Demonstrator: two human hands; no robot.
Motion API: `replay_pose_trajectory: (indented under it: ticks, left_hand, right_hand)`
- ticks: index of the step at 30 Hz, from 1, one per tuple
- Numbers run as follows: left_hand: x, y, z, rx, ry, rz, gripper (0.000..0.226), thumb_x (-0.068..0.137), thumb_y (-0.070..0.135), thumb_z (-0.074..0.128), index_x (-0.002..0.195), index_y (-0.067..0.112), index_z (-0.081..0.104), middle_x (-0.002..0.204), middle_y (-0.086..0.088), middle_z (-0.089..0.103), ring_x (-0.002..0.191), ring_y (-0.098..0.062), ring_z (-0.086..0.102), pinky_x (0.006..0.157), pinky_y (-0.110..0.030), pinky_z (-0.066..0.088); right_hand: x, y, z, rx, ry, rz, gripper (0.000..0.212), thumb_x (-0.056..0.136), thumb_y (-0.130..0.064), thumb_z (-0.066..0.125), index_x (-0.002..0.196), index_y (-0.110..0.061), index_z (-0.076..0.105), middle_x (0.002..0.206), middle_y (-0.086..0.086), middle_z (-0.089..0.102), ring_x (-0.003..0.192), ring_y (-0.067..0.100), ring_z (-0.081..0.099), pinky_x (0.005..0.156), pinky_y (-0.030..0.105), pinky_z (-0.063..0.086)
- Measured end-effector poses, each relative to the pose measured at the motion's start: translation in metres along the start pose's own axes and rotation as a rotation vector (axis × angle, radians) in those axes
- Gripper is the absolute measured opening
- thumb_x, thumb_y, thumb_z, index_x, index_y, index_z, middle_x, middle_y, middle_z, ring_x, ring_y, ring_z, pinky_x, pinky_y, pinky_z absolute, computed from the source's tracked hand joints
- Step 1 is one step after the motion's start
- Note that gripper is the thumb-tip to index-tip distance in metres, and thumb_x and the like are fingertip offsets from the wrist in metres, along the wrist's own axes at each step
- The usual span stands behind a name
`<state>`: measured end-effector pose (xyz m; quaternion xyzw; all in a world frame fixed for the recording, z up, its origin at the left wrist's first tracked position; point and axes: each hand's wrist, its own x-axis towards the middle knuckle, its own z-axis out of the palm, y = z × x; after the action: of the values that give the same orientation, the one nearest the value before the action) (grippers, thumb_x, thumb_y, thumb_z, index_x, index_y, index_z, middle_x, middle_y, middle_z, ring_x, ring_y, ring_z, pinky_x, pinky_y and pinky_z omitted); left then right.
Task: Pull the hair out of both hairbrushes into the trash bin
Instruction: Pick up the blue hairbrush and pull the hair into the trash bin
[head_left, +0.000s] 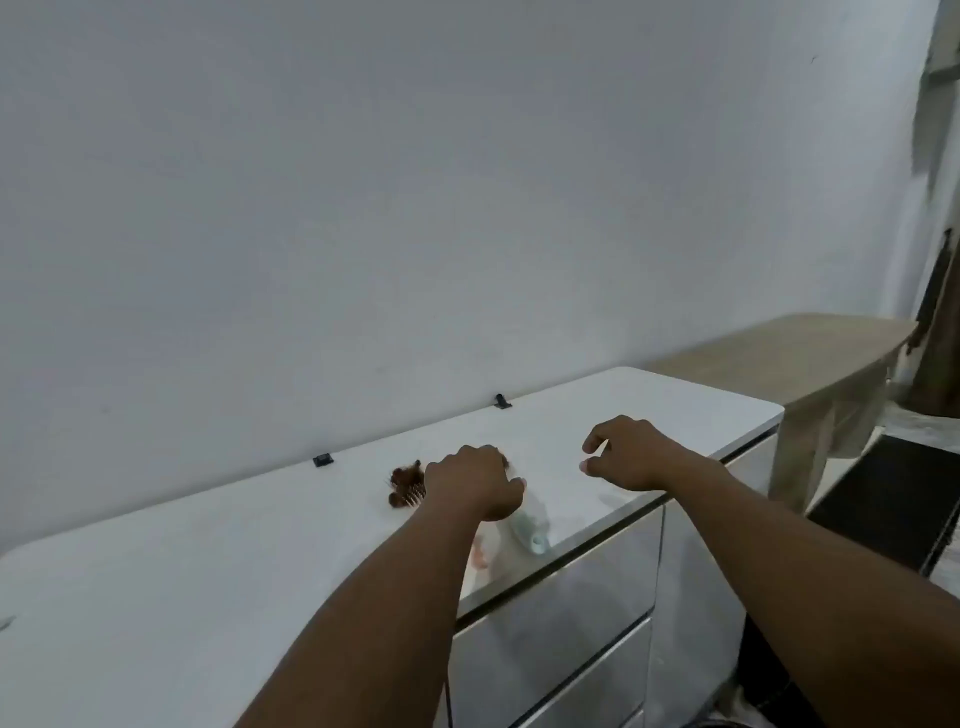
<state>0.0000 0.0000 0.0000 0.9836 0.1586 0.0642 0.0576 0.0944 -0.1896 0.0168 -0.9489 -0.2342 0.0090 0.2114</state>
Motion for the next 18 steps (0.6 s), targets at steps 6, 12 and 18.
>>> replay_pose_trajectory:
  ticks: [6,12,18]
  left_hand:
    - [0.026,0.010,0.014,0.050,-0.031,-0.105,0.073,0.080,0.079,0.053,0.134,0.030,0.059,0.129,0.002,0.063,0.120,-0.023,0.061,0.095,-0.039,0.043]
    - [0.045,0.010,0.037,-0.007,-0.027,-0.179,0.039,0.083,0.046,0.062,0.112,0.020,0.060,0.097,0.003,0.057,0.102,-0.022,0.063,0.087,-0.037,0.043]
    - [0.048,0.013,0.042,-0.224,0.044,-0.119,0.035,0.086,0.043,0.059,0.109,0.016,0.057,0.107,-0.004,0.061,0.103,-0.027,0.062,0.078,-0.033,0.043]
  right_hand:
    - [0.033,0.008,0.017,0.022,-0.044,0.033,0.035,0.085,-0.043,0.068,0.116,-0.026,0.065,0.124,0.004,0.062,0.106,0.020,0.059,0.093,0.032,0.047]
    - [0.059,0.019,0.036,0.041,-0.078,0.017,0.034,0.089,-0.038,0.067,0.119,-0.021,0.065,0.132,0.003,0.057,0.106,0.019,0.058,0.091,0.028,0.044]
    - [0.062,0.027,0.037,0.176,-0.009,0.052,0.052,0.092,-0.048,0.061,0.134,-0.017,0.056,0.140,0.006,0.056,0.119,0.023,0.058,0.094,0.031,0.046]
